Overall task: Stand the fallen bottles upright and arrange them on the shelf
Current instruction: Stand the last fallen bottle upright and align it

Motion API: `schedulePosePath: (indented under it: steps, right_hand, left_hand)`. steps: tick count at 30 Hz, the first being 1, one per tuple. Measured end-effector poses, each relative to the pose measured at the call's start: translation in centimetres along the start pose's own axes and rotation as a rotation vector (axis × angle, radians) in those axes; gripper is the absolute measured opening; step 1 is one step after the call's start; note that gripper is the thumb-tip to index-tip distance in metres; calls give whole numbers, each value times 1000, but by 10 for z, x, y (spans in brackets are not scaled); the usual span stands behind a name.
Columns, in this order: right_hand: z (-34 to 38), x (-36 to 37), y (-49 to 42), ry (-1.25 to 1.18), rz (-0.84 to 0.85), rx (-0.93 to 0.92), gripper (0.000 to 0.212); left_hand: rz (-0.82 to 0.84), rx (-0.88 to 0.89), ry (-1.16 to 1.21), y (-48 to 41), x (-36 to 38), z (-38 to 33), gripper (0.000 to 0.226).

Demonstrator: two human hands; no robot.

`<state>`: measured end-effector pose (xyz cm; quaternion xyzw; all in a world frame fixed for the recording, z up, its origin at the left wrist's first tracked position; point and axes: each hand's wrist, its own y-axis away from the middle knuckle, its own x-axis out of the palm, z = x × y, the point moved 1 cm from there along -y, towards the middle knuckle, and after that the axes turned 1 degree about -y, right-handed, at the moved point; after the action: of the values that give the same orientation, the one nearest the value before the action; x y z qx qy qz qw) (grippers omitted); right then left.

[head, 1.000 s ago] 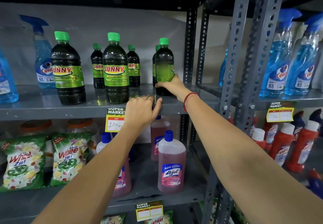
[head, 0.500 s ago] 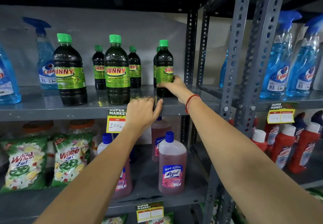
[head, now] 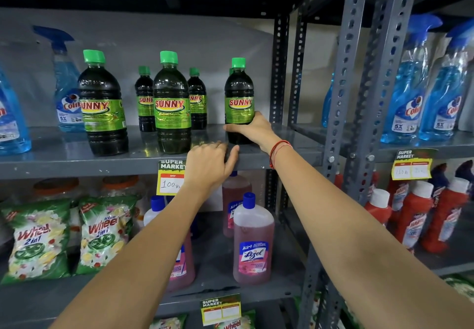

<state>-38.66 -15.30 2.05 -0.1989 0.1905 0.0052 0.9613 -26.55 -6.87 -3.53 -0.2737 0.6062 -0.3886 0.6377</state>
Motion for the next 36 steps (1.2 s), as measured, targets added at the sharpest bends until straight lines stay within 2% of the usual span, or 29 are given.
schedulePosePath:
  steps: [6, 9, 12, 16, 17, 20, 24, 36]
  right_hand:
    - [4, -4, 24, 44, -30, -32, 98]
    - [6, -8, 30, 39, -22, -38, 92]
    - [3, -13, 32, 36, 3, -26, 97]
    - [3, -23, 34, 0, 78, -22, 113]
    - [3, -28, 35, -32, 113, -23, 109]
    - [-4, -46, 35, -120, 248, -10, 73]
    - [-12, -60, 37, -146, 350, -32, 43]
    - [-15, -61, 39, -120, 344, -116, 41]
  left_hand:
    - [24, 44, 15, 1, -7, 1, 63]
    - [83, 42, 31, -1, -11, 3, 69]
    - [217, -47, 124, -11, -16, 6, 62]
    - [398, -188, 349, -24, -23, 7, 65]
    - [422, -200, 426, -27, -24, 7, 63]
    - [466, -218, 623, -33, -20, 11, 53]
    - [521, -264, 784, -37, -12, 16, 53]
    - [512, -289, 895, -39, -10, 16, 53]
